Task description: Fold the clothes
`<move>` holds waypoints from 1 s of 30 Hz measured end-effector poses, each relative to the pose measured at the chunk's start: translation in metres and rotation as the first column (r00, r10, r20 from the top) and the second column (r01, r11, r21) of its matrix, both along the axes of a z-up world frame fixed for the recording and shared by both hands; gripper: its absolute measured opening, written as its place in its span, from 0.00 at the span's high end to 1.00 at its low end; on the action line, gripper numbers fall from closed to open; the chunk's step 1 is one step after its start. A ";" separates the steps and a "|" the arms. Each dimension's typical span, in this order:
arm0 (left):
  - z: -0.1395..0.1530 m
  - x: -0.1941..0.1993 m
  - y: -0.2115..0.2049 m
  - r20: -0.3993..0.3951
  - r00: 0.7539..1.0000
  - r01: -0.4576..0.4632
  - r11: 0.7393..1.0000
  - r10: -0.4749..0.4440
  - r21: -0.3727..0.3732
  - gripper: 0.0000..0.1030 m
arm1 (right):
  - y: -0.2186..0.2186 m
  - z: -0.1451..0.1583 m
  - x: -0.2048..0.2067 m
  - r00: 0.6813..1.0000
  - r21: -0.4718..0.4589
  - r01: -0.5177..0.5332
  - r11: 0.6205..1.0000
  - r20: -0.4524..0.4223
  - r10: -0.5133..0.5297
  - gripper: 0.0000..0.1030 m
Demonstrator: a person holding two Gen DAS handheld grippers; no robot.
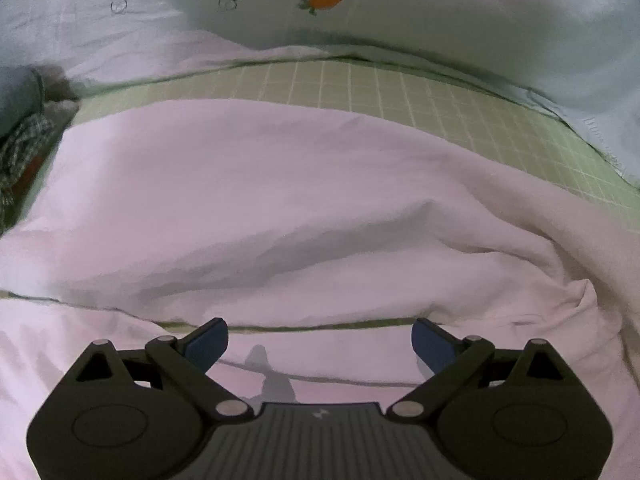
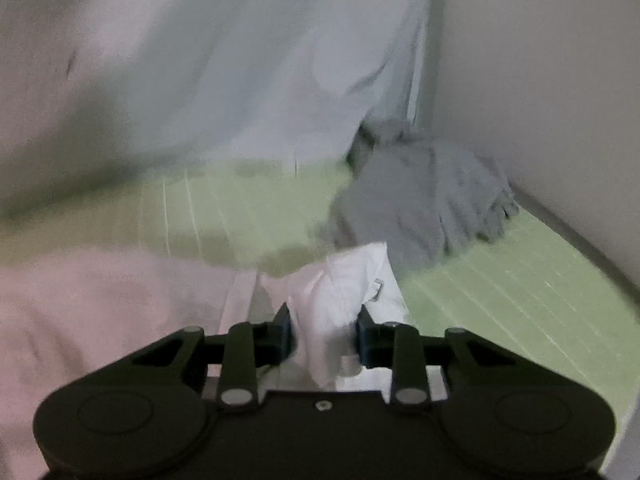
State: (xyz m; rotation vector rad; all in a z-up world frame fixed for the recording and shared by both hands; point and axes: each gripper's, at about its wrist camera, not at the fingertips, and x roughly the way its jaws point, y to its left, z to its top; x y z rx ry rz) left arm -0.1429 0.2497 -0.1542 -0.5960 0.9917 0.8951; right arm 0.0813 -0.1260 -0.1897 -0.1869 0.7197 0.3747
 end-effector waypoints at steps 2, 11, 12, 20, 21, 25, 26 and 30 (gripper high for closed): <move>-0.002 0.001 0.001 0.003 1.000 -0.002 1.000 0.002 -0.019 0.05 | -0.008 -0.011 0.001 0.997 0.032 0.024 0.999 -0.079 -0.022 0.64; 0.001 0.003 -0.001 0.004 1.000 0.015 1.000 -0.015 -0.015 0.05 | -0.026 0.013 0.039 0.988 0.198 0.119 0.973 -0.126 -0.095 0.33; 0.001 0.003 -0.001 0.003 1.000 0.016 1.000 -0.016 -0.014 0.05 | -0.027 0.016 0.045 0.987 0.213 0.125 0.969 -0.122 -0.101 0.32; 0.000 0.007 -0.004 0.004 1.000 0.013 1.000 -0.013 -0.020 0.05 | -0.013 0.013 0.106 0.956 0.163 0.134 0.977 -0.280 -0.084 0.19; 0.000 0.007 -0.004 0.007 1.000 0.014 1.000 -0.014 -0.022 0.05 | -0.010 0.005 0.112 0.941 0.126 0.140 0.982 -0.325 -0.092 0.19; -0.001 0.007 -0.004 0.016 1.000 0.013 1.000 -0.013 -0.026 0.05 | -0.010 -0.006 0.109 0.933 0.152 0.090 0.984 -0.358 -0.030 0.52; -0.001 0.007 -0.004 0.017 1.000 0.013 1.000 -0.012 -0.027 0.05 | -0.011 -0.002 0.105 0.942 0.154 0.069 0.986 -0.334 -0.014 0.65; -0.005 0.005 0.000 0.011 1.000 -0.006 1.000 0.006 -0.026 0.05 | -0.023 0.042 0.094 0.976 0.248 0.018 0.969 -0.215 0.037 0.73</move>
